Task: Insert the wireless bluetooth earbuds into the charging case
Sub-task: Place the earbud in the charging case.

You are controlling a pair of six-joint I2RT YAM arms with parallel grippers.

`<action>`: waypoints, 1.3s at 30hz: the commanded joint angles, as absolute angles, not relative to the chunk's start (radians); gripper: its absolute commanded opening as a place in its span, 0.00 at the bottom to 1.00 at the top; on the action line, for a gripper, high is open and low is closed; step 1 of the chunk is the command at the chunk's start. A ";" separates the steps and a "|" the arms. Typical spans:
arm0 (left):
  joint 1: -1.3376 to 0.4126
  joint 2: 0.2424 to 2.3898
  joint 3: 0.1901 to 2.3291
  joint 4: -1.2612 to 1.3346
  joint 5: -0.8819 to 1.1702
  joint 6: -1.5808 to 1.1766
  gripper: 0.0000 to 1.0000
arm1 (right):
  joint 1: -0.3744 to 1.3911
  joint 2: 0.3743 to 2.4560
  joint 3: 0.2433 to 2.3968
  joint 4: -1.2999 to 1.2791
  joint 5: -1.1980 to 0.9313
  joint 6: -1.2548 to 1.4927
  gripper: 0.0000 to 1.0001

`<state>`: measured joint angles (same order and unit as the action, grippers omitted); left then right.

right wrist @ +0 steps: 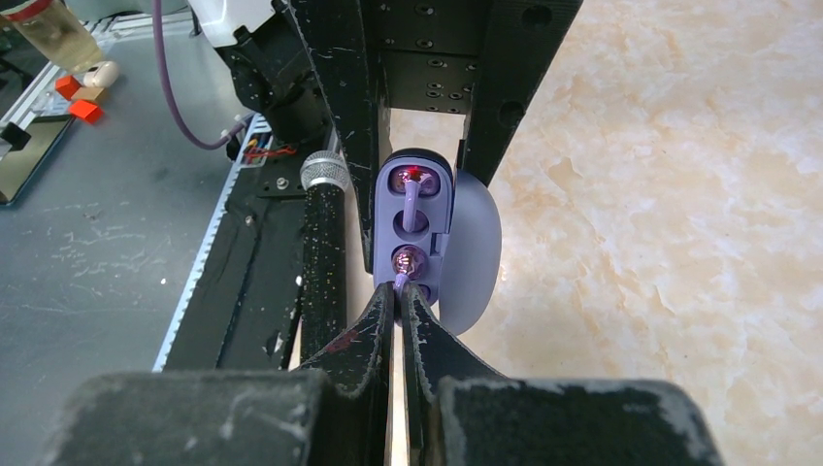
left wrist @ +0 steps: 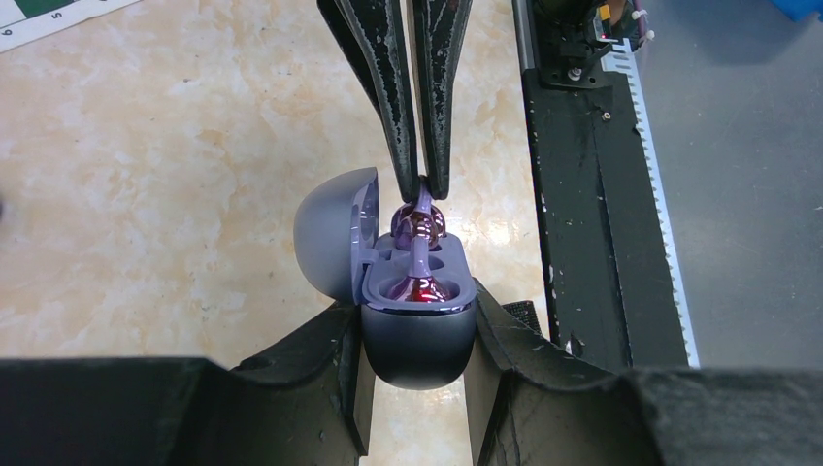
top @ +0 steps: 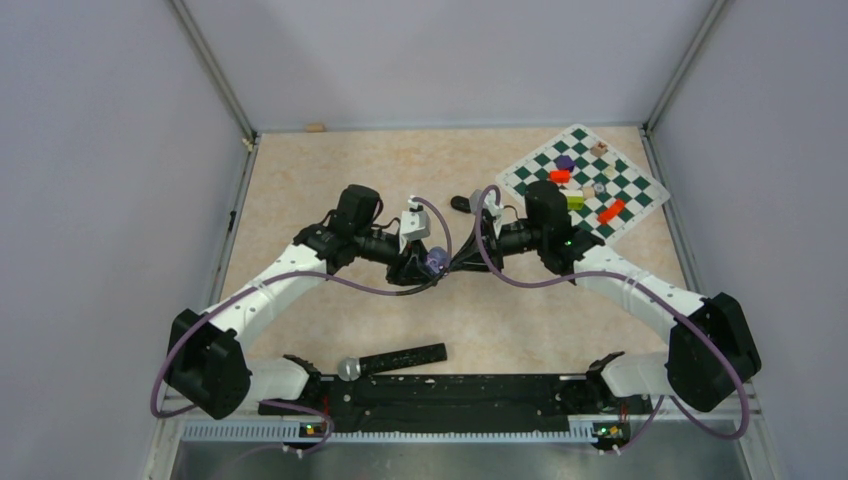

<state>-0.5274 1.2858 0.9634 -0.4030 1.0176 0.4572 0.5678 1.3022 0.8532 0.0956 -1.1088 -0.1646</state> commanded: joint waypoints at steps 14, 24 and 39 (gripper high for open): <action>-0.542 1.283 1.042 -0.339 1.088 0.477 0.06 | 0.588 1.302 0.853 0.164 -1.124 -0.104 0.00; -0.544 1.289 1.045 -0.345 1.085 0.479 0.05 | 0.588 1.282 0.853 0.182 -1.134 -0.081 0.19; -0.550 1.304 1.058 -0.358 1.087 0.484 0.05 | 0.465 1.040 0.874 0.138 -1.103 -0.115 0.24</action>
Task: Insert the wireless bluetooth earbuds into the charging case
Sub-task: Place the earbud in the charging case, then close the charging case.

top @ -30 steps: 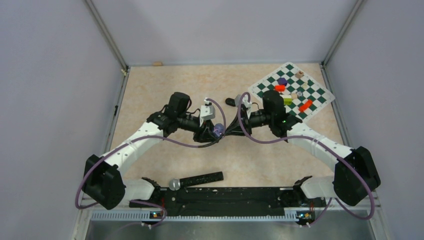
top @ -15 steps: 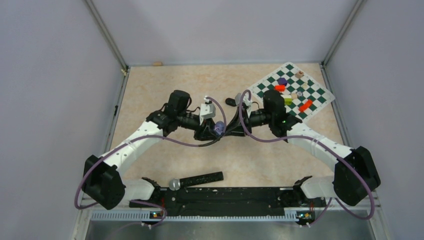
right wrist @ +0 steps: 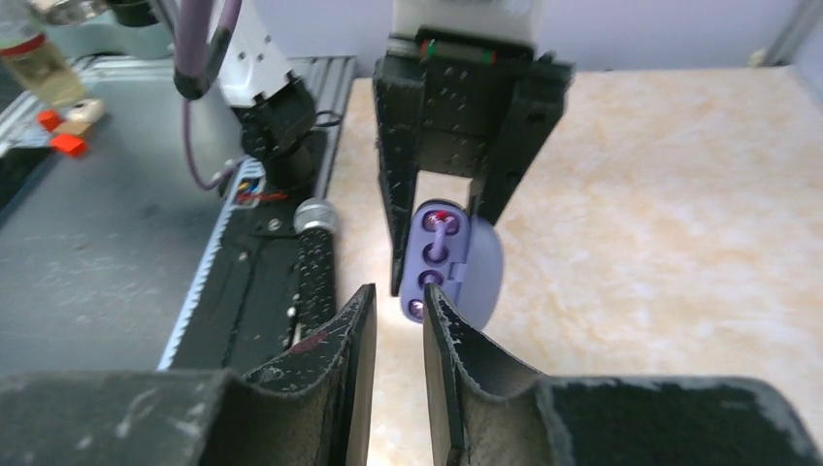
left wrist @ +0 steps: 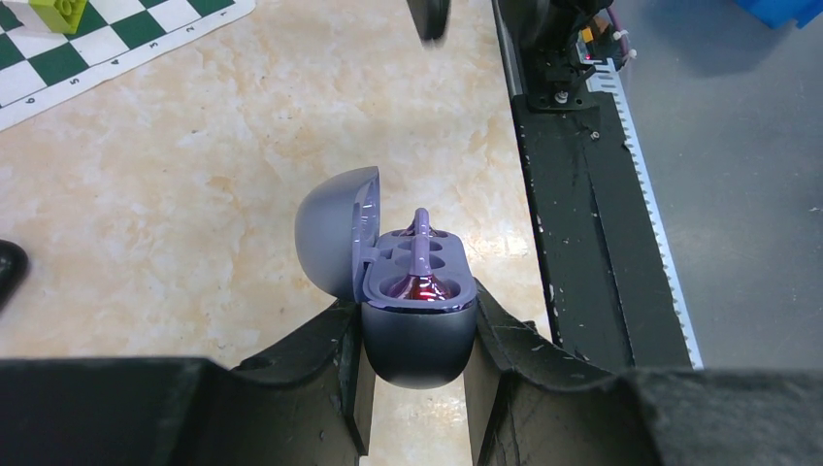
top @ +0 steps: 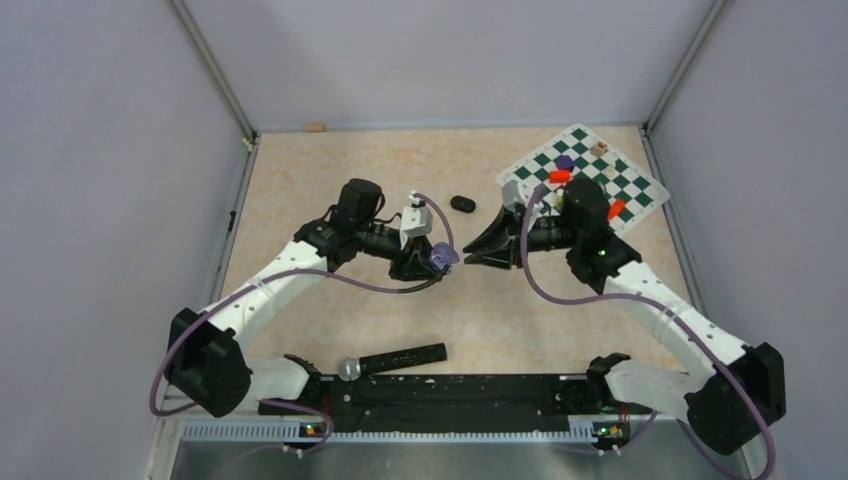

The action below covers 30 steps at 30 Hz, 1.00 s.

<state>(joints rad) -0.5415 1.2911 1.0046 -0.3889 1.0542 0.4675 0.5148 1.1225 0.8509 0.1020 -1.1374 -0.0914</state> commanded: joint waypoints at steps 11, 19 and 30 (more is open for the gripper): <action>-0.555 1.292 1.060 -0.367 1.085 0.490 0.05 | 0.450 1.125 0.824 0.209 -0.825 -0.093 0.73; -0.555 1.285 1.054 -0.368 1.088 0.495 0.05 | 0.452 1.171 0.812 0.232 -0.782 -0.086 0.90; -0.555 1.285 1.053 -0.367 1.087 0.496 0.05 | 0.482 1.216 0.802 0.237 -0.791 -0.105 0.98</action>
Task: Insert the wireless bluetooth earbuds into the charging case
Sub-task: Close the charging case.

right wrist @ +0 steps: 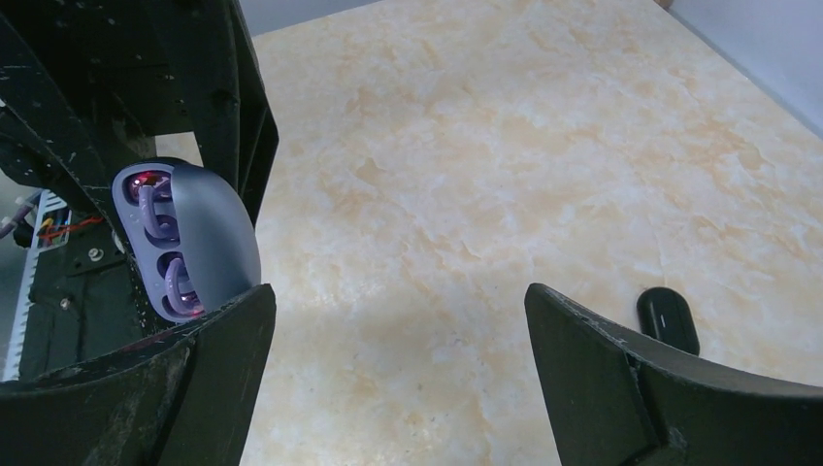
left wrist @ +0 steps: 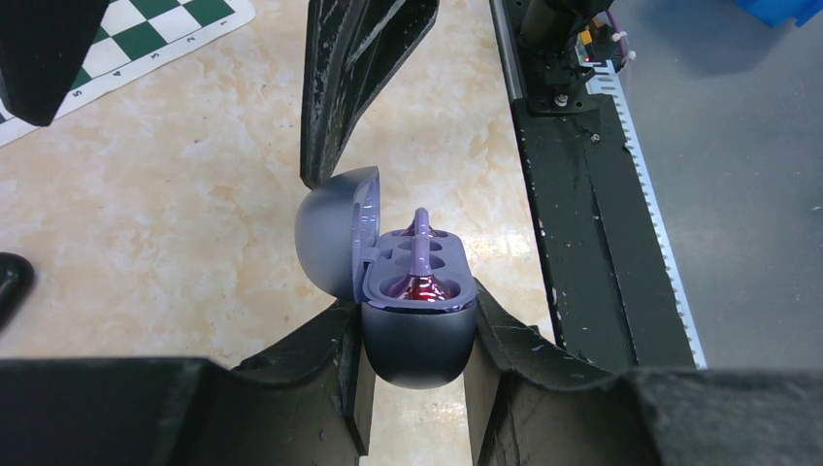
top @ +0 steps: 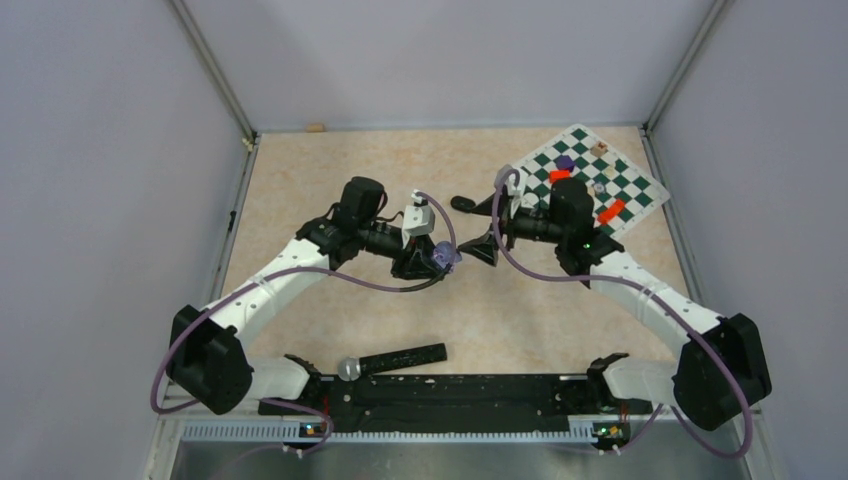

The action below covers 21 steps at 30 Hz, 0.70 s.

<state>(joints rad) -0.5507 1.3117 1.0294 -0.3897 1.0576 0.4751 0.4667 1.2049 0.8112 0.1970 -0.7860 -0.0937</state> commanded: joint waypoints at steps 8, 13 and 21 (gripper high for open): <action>-0.555 1.287 1.051 -0.367 1.086 0.499 0.05 | 0.495 1.212 0.800 0.234 -0.864 -0.120 0.99; -0.556 1.288 1.051 -0.367 1.084 0.499 0.05 | 0.494 1.194 0.792 0.241 -0.930 -0.121 0.99; -0.556 1.292 1.051 -0.367 1.083 0.500 0.05 | 0.495 1.149 0.786 0.259 -0.994 -0.106 0.99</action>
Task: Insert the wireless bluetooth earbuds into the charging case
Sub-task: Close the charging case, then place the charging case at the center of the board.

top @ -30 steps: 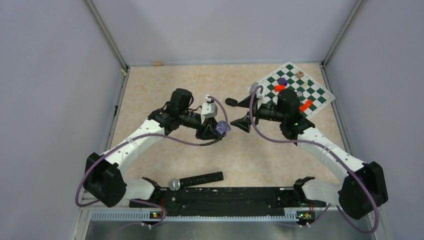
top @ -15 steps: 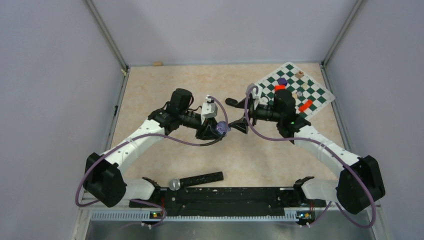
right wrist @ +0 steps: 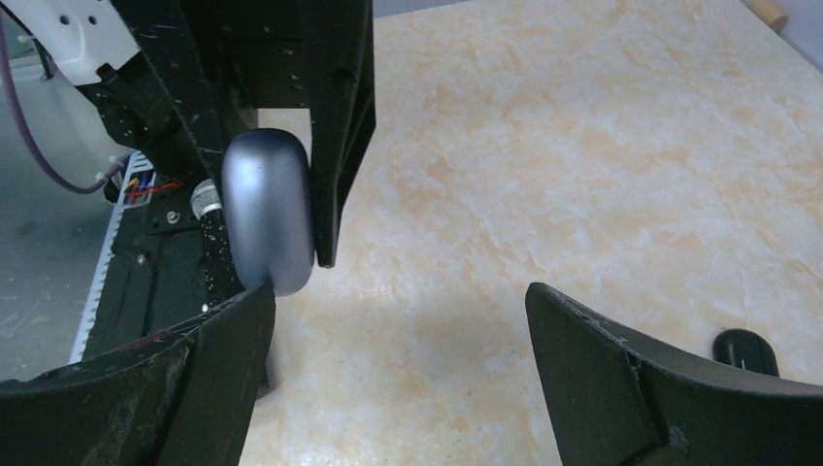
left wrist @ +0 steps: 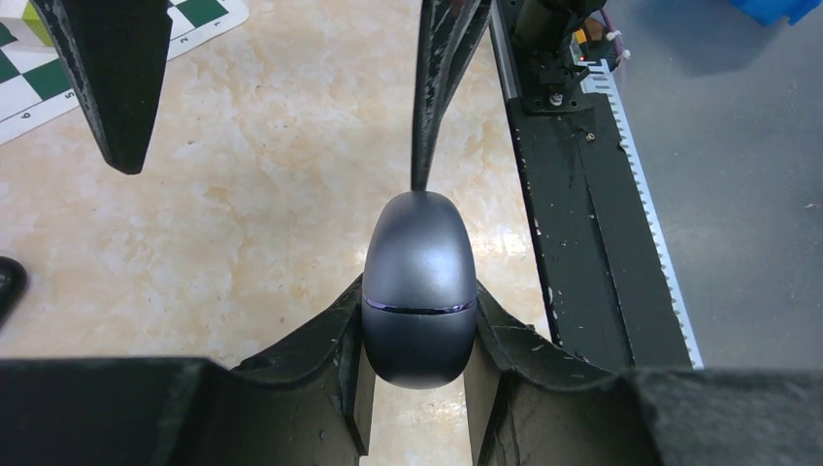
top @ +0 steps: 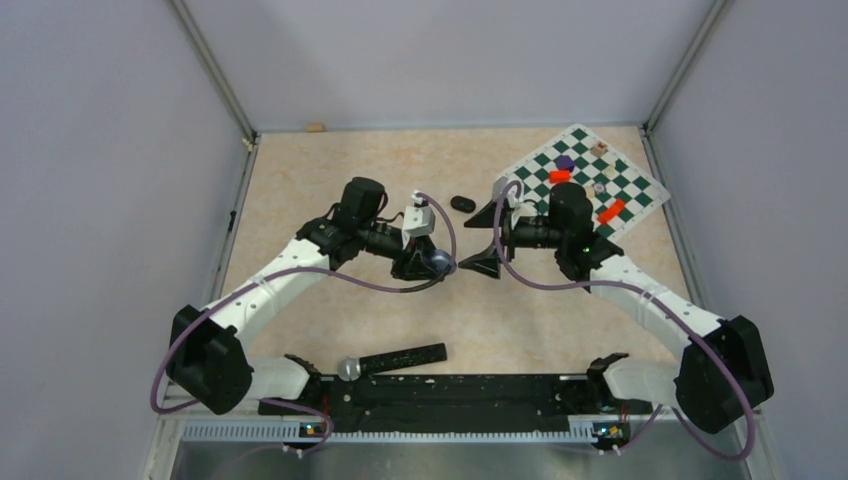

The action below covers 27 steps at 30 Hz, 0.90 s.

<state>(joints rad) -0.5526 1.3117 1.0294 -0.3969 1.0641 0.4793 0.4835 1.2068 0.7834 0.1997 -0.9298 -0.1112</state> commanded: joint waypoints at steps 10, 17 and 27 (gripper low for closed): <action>-0.555 1.327 0.993 -0.173 0.932 0.296 0.03 | 0.430 1.079 0.767 0.324 -0.247 -0.099 0.99; -0.555 1.482 1.013 -0.034 0.763 0.039 0.02 | 0.320 1.042 0.767 0.314 -0.029 -0.057 0.99; -0.555 1.767 1.132 0.013 0.675 -0.314 0.03 | 0.222 0.969 0.769 0.301 -0.006 -0.049 0.99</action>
